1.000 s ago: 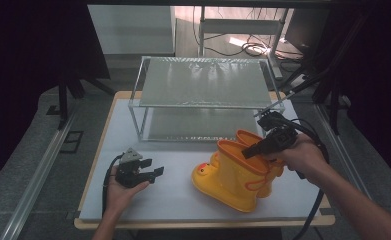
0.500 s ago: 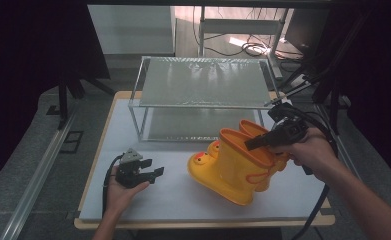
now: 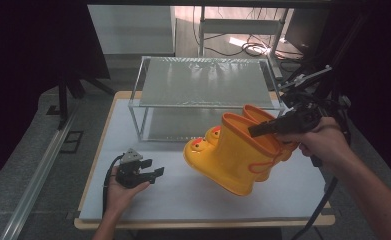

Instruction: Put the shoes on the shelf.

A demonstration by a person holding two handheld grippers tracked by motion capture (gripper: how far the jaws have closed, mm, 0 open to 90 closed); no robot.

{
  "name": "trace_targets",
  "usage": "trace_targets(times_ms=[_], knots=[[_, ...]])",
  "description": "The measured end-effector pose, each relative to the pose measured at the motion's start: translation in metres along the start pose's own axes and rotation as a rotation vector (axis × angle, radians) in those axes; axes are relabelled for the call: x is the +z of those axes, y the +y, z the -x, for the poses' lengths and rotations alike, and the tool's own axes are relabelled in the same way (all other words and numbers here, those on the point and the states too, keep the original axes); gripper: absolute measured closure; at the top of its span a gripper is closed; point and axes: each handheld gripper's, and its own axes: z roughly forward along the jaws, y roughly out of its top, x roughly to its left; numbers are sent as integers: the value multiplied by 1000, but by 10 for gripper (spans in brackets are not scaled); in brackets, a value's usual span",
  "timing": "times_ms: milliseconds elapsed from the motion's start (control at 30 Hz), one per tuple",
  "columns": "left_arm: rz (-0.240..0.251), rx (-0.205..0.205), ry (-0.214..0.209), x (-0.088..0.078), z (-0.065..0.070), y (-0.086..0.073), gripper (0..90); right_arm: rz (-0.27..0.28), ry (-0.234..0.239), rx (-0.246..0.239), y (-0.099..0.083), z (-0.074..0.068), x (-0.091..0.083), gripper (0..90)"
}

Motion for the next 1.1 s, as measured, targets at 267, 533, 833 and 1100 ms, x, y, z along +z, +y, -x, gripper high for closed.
trace_targets(times_ms=[267,533,833,1100], knots=[[-4,0,-3,1,1,0,394,56,31,-22,16,-11,-24,829],[2,-3,0,0,-1,0,394,119,51,-25,36,-11,-39,829],[5,-6,0,-1,-2,-1,394,205,49,0,64,5,-51,829],[3,-9,-1,-1,-3,-1,394,287,38,50,95,34,-51,830]])
